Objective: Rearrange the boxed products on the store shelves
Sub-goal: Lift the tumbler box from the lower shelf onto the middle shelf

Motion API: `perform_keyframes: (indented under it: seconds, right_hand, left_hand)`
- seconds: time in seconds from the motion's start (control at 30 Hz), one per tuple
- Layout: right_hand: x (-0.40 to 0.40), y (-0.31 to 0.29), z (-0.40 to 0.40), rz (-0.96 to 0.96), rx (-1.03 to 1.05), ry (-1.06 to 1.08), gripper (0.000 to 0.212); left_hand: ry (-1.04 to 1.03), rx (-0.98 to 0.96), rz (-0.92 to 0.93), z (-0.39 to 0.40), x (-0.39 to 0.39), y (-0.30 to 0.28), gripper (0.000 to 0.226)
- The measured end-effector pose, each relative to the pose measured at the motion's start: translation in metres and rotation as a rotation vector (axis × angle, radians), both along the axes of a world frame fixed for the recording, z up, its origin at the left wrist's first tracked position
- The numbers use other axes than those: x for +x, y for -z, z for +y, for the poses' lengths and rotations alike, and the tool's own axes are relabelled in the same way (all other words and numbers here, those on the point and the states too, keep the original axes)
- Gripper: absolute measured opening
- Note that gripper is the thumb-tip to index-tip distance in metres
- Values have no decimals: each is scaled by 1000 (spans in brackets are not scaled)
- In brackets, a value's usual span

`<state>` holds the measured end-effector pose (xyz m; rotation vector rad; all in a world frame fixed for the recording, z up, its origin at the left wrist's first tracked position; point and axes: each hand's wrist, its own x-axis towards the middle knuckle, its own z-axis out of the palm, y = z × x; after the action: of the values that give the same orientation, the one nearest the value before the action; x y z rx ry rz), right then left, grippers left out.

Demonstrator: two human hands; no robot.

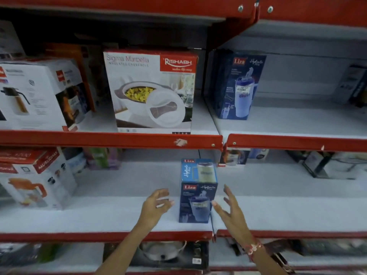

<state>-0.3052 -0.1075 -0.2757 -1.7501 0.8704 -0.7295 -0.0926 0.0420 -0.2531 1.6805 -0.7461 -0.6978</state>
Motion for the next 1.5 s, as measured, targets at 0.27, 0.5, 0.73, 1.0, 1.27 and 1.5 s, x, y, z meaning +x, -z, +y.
perform_keyframes:
  seconds: [0.27, 0.5, 0.73, 1.0, 1.27, 1.5]
  right_hand:
    - [10, 7, 0, 73, 8, -134, 46]
    - [-18, -31, 27, -6, -59, -96, 41]
    - [-52, -84, 51, -137, -154, -83, 42]
    - [-62, -186, 71, -321, -251, -69, 28]
    - [-81, -278, 89, -504, -399, -113, 40]
    - [-98, -297, 102, -519, -471, -96, 40]
  left_hand:
    - [42, 81, -86, -29, -32, 9, 45]
    - [8, 13, -245, 6, -57, -27, 42]
    - [24, -116, -320, 43, -82, -84, 39]
    - [56, -448, -192, 63, -101, -175, 31]
    - [114, -687, -250, 84, -121, -265, 36]
    - [177, -736, -274, 101, -135, -291, 32]
